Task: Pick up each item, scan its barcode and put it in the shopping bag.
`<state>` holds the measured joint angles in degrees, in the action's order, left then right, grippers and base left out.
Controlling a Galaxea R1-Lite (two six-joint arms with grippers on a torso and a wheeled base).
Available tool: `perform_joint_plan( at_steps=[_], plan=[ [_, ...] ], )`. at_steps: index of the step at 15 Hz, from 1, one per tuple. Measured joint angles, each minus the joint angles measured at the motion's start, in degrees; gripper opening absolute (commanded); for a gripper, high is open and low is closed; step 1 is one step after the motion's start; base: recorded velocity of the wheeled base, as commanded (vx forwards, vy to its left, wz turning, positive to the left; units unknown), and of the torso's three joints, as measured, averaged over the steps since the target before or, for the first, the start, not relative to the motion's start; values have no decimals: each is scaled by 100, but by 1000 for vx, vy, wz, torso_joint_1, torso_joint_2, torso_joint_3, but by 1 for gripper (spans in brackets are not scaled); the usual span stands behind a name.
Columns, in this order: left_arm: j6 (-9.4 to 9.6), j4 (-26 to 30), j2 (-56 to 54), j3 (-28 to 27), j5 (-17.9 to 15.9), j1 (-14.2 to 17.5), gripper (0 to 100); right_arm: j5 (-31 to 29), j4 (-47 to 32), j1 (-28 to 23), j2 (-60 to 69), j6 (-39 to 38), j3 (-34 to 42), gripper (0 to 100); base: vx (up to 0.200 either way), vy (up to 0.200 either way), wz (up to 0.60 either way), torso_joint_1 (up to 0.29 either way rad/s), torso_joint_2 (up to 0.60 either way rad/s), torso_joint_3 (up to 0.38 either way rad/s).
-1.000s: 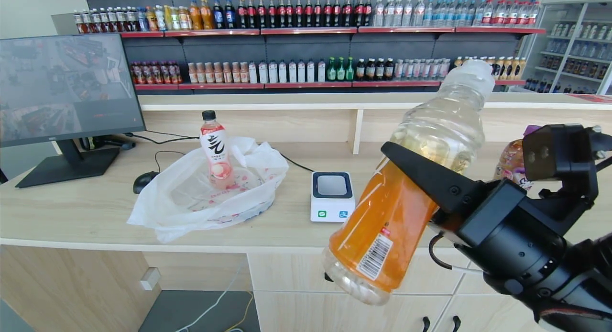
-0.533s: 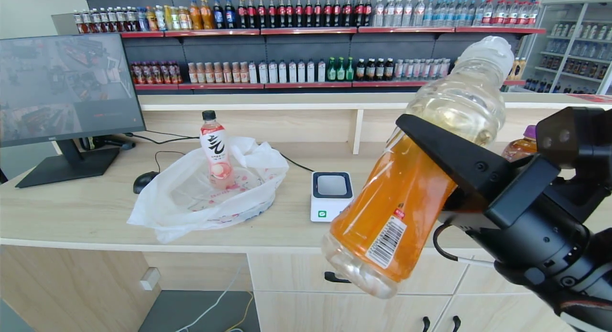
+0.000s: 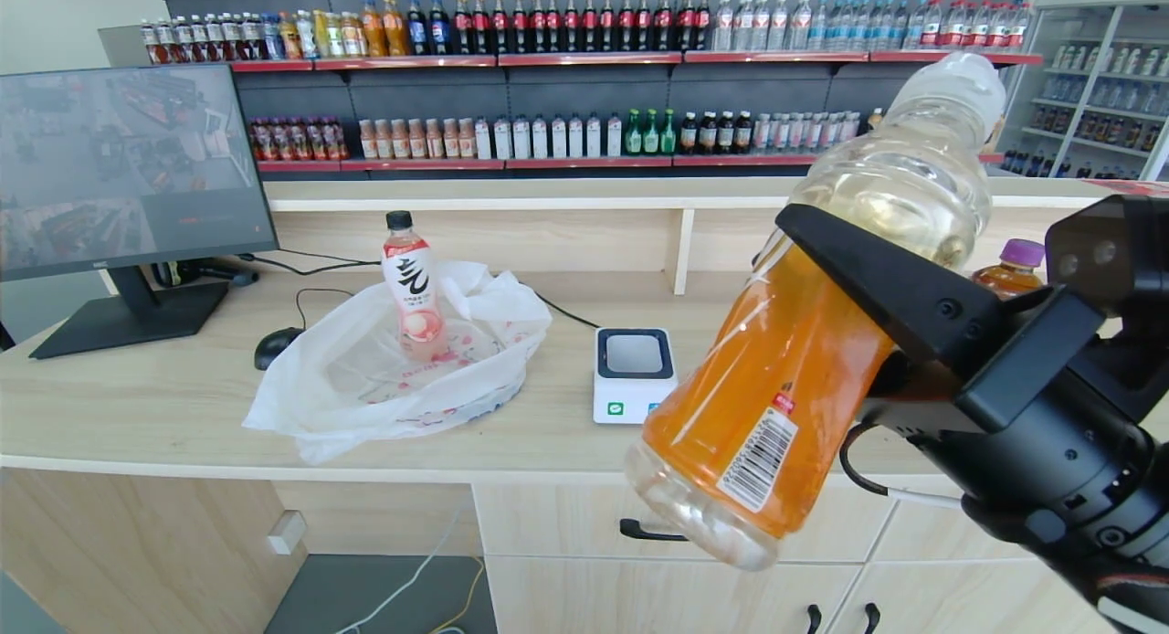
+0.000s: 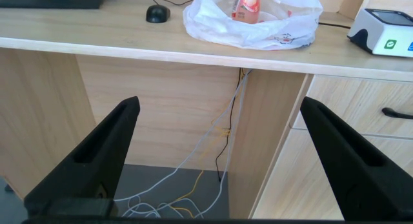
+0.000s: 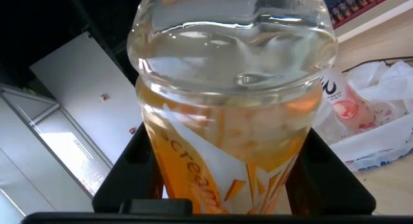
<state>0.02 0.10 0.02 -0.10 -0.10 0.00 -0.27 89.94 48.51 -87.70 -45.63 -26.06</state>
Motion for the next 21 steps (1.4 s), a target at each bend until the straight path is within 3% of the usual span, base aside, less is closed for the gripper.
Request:
perform_joint_plan(
  at_steps=[15, 21],
  plan=[
    [20, 0, 0, 0, 0, 0, 100, -9, -2, -9, 94, 48, 245, 0, 0, 0, 0, 0, 0, 0],
    [16, 0, 0, 0, 0, 0, 100, 24, 0, -61, -41, 764, 432, 0, 0, 0, 0, 0, 0, 0]
  ],
)
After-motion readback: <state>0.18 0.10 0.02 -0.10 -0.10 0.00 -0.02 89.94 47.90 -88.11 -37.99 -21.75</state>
